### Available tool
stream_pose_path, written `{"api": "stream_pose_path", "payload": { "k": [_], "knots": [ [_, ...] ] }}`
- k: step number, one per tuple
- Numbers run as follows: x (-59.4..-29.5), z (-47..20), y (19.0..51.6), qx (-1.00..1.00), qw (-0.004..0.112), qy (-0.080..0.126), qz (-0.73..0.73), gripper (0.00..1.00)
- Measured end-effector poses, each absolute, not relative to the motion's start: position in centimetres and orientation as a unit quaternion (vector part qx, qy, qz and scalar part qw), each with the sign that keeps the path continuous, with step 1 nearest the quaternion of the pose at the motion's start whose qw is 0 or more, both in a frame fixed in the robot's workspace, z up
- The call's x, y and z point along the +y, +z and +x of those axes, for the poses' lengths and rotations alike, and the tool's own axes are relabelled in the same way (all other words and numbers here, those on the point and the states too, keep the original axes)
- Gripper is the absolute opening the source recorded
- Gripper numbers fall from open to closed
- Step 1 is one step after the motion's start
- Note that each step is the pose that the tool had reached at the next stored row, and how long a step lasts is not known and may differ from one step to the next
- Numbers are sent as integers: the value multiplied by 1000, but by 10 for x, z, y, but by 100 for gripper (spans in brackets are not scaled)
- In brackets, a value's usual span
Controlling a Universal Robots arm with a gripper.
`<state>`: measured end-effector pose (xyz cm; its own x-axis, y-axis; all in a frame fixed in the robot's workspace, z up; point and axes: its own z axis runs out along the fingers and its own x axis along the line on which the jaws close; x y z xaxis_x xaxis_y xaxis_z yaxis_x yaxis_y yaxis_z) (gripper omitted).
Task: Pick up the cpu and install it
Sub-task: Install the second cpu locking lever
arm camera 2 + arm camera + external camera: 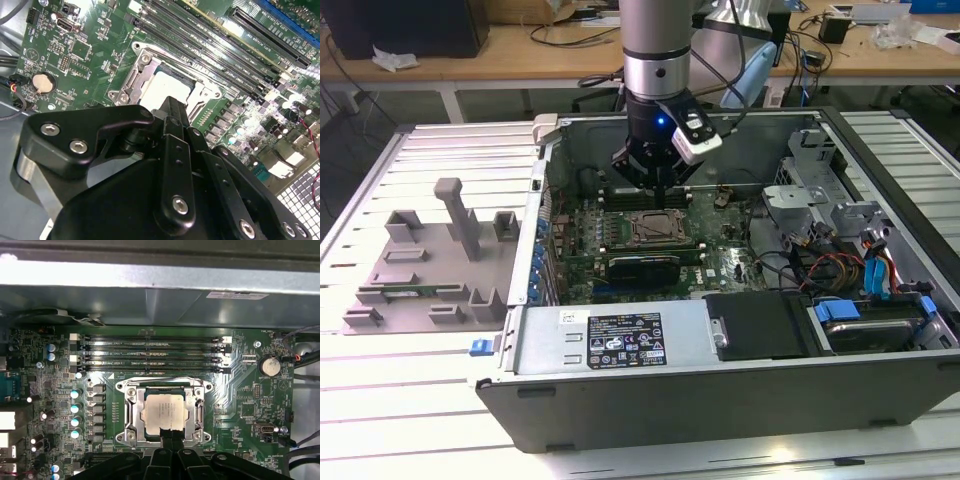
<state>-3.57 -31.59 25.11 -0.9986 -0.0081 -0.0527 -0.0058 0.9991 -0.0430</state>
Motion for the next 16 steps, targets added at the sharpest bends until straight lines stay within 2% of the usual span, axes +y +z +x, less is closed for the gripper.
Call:
{"api": "stream_pose_path", "payload": {
  "k": [16],
  "knots": [
    [-328,-36,251,999,26,-22,-3,11]
  ]
}}
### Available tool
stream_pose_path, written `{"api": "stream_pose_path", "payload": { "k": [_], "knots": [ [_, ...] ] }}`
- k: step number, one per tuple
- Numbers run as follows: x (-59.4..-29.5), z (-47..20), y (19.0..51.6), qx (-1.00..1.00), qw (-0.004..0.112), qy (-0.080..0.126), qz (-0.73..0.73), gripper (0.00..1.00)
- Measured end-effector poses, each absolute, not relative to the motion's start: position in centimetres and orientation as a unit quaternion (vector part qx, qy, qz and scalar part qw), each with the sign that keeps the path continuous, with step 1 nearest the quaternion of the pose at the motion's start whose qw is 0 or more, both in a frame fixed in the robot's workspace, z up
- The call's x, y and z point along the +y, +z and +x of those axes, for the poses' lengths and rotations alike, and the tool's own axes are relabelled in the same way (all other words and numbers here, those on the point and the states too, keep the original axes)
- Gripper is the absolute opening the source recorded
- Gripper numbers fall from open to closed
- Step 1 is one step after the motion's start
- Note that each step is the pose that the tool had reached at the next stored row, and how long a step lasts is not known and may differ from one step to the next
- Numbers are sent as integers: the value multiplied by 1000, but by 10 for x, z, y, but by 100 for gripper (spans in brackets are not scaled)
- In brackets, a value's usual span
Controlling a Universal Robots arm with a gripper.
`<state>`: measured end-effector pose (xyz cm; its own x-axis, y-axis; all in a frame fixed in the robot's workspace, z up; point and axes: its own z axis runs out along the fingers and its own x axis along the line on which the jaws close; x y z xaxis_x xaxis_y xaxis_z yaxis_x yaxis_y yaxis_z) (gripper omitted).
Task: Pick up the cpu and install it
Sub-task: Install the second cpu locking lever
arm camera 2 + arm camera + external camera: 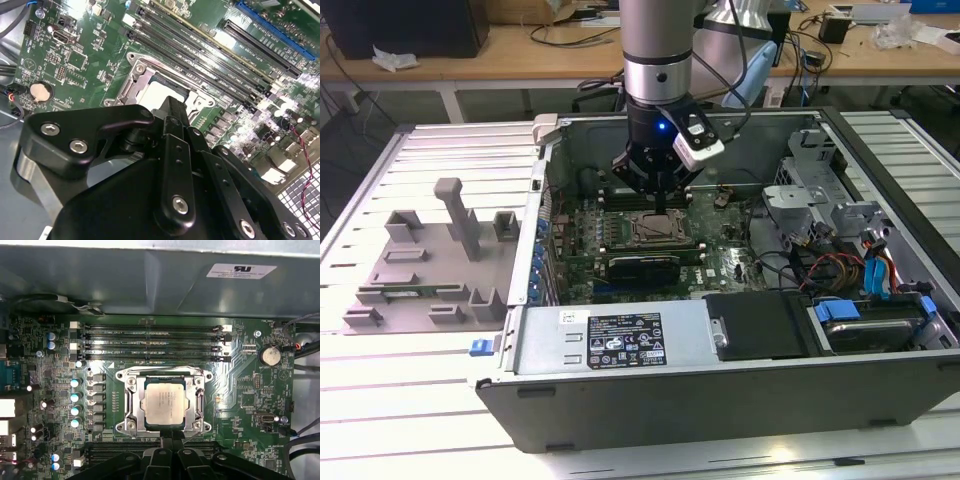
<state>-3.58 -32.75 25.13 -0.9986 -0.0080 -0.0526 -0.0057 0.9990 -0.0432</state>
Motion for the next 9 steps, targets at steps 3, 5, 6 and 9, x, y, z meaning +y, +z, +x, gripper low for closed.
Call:
{"api": "stream_pose_path", "payload": {
  "k": [3,5,6,9],
  "knots": [
    [-328,-36,251,999,26,-22,-3,11],
    [-328,-36,251,999,26,-22,-3,11],
    [-328,-36,251,999,26,-22,-3,11],
    [-328,-36,251,999,26,-22,-3,11]
  ]
}}
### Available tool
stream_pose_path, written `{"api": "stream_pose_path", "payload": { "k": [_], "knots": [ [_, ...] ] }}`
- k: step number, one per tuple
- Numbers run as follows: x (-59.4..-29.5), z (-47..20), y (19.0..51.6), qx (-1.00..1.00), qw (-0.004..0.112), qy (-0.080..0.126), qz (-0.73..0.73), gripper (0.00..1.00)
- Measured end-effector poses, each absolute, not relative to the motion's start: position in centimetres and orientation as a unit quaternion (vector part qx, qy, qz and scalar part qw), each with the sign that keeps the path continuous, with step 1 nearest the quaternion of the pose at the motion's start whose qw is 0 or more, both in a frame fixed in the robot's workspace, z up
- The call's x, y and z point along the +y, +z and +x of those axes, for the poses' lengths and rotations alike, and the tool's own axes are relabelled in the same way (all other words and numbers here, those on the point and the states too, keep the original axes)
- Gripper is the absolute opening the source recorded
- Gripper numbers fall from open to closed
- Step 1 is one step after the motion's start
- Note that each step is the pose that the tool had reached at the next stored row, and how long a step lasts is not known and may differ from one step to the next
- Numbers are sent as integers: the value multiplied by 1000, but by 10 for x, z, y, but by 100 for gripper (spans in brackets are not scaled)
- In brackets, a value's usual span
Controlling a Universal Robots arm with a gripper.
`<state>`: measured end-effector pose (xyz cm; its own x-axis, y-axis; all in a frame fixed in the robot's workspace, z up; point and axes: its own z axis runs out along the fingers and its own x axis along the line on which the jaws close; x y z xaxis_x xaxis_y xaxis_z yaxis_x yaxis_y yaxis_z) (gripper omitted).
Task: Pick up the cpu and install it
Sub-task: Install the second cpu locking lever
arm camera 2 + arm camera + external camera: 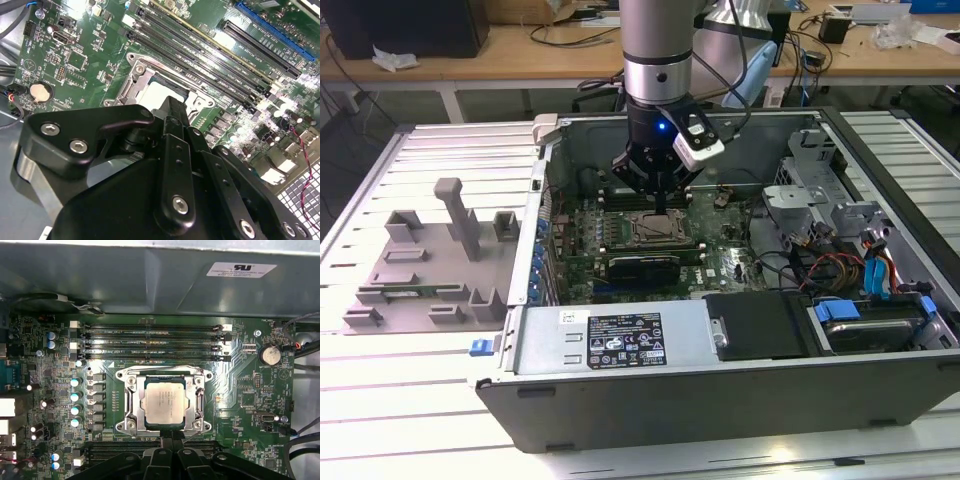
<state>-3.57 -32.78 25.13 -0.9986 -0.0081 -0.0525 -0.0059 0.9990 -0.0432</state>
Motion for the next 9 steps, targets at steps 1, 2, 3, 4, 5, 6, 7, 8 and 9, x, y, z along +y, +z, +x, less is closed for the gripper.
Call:
{"api": "stream_pose_path", "payload": {
  "k": [1,2,3,4,5,6,7,8,9],
  "knots": [
    [-328,-36,251,999,26,-22,-3,11],
    [-329,-36,251,999,26,-22,-4,11],
    [-329,-36,251,999,26,-22,-4,11],
    [-330,-36,251,999,26,-22,-4,11],
    [-332,-36,251,999,26,-22,-4,11],
    [-335,-36,251,999,26,-22,-3,11],
    [-336,-36,251,999,26,-22,-3,11],
    [-337,-36,251,999,26,-21,-3,11],
    [-337,-36,251,999,26,-21,-3,11]
  ]
}}
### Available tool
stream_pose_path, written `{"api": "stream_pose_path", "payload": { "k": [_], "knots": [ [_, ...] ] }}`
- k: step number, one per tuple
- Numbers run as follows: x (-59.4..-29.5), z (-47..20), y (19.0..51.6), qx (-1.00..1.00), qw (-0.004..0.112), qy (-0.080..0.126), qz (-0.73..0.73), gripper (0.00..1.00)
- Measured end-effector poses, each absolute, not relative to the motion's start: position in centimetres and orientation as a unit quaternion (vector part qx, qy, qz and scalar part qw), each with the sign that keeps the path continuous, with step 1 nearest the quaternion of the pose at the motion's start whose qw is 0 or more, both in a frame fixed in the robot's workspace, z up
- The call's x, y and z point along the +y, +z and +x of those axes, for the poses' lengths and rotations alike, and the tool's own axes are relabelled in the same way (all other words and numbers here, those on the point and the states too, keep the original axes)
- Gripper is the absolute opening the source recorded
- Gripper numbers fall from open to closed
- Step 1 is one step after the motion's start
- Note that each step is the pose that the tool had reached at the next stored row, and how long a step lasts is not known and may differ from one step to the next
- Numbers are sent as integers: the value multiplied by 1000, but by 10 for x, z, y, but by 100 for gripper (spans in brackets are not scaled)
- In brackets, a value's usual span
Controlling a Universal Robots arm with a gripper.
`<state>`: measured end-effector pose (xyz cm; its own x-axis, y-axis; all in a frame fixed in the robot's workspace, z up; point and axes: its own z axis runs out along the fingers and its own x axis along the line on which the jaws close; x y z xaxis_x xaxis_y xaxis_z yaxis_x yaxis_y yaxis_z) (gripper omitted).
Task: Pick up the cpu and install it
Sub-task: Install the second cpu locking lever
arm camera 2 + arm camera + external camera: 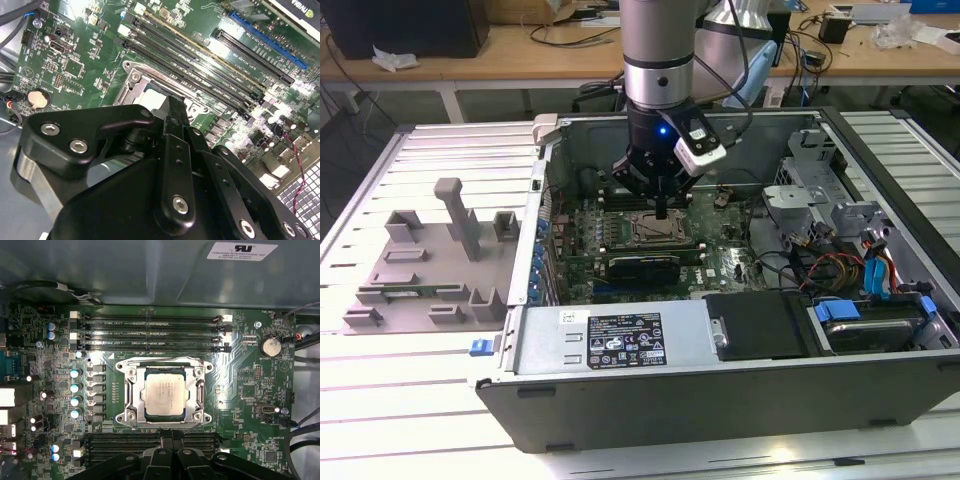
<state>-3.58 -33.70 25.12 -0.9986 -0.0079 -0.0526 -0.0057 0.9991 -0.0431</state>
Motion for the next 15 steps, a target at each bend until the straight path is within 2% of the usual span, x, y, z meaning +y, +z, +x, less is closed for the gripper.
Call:
{"api": "stream_pose_path", "payload": {
  "k": [15],
  "knots": [
    [-344,-36,251,999,26,-21,-4,11]
  ]
}}
